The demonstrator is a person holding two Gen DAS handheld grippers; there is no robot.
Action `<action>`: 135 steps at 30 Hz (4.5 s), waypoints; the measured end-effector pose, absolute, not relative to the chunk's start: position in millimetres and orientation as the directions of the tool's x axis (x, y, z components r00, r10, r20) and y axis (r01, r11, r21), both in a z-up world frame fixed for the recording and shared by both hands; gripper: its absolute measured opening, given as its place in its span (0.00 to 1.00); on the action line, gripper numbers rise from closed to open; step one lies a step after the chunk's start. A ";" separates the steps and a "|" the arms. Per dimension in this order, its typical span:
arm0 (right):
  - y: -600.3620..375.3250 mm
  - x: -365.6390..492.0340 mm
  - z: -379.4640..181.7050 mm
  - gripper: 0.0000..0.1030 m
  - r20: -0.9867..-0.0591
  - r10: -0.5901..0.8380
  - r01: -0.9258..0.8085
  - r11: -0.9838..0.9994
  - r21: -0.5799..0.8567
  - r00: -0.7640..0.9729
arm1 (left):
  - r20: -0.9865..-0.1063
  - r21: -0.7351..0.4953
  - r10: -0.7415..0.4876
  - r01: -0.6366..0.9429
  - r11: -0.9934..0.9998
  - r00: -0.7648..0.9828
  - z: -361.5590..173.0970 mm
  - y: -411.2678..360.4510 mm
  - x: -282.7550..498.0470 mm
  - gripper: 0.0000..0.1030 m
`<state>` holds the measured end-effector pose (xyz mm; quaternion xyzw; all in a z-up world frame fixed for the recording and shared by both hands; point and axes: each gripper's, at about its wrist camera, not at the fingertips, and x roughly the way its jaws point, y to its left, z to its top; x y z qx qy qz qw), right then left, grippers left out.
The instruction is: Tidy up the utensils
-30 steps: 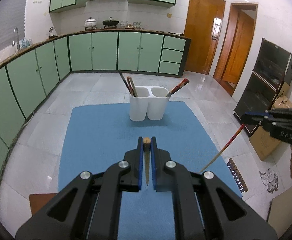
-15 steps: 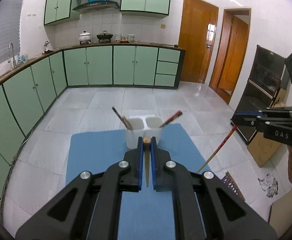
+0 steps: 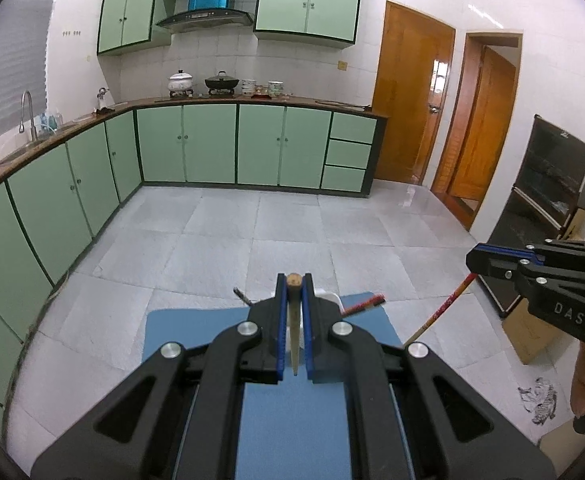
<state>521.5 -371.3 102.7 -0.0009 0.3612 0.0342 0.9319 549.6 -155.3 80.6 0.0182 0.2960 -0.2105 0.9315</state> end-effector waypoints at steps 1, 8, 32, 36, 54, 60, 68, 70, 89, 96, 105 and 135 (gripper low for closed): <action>-372.6 528.8 104.5 0.06 -0.670 0.059 -0.058 0.998 0.024 0.740 | -0.560 -0.094 -0.379 0.398 0.912 0.736 81.9 -157.4 557.0 0.06; -376.1 568.2 107.5 0.06 -0.658 0.033 -0.025 0.999 0.023 0.752 | -0.584 -0.107 -0.364 0.376 0.921 0.726 74.0 -169.5 602.2 0.06; -430.4 682.1 -11.3 0.08 -0.704 0.041 0.089 0.985 0.147 0.709 | -0.641 -0.148 -0.332 0.313 0.938 0.692 -22.7 -199.5 711.8 0.08; -435.1 679.1 -20.0 0.13 -0.702 0.025 0.101 0.986 0.137 0.712 | -0.647 -0.148 -0.327 0.308 0.940 0.688 -28.1 -197.2 716.7 0.27; -419.7 607.3 -17.5 0.68 -0.660 -0.057 0.142 0.987 0.076 0.749 | -0.618 -0.054 -0.268 0.300 0.952 0.739 -8.1 -157.9 640.9 0.85; -416.9 563.7 -25.5 0.87 -0.634 -0.087 0.165 0.984 0.064 0.769 | -0.618 -0.014 -0.243 0.299 0.954 0.747 -17.7 -129.0 590.8 0.90; -405.4 496.7 -36.6 0.94 -0.576 -0.122 0.181 0.982 0.046 0.808 | -0.586 -0.046 -0.234 0.256 0.966 0.776 -32.6 -90.3 521.6 0.93; -398.1 474.2 -36.4 0.94 -0.553 -0.126 0.176 0.984 0.037 0.824 | -0.568 -0.036 -0.223 0.247 0.968 0.792 -34.5 -85.2 503.5 0.93; -324.4 259.1 -28.3 0.94 -0.359 -0.198 0.201 0.979 -0.031 0.912 | -0.447 -0.044 -0.223 0.228 0.973 0.866 -27.7 -37.0 302.2 0.93; -301.1 189.2 -18.4 0.94 -0.294 -0.228 0.221 0.974 -0.058 0.928 | -0.432 -0.050 -0.222 0.222 0.974 0.874 -20.3 -25.7 232.6 0.93; -280.0 112.8 1.3 0.94 -0.206 -0.233 0.226 0.973 -0.057 0.950 | -0.355 -0.011 -0.158 0.164 0.986 0.921 2.1 -13.0 137.2 0.93; -257.7 -19.2 3.6 0.94 -0.178 -0.205 0.212 0.977 0.022 0.962 | -0.284 -0.037 0.022 -0.033 0.999 0.958 36.3 40.8 -31.4 0.93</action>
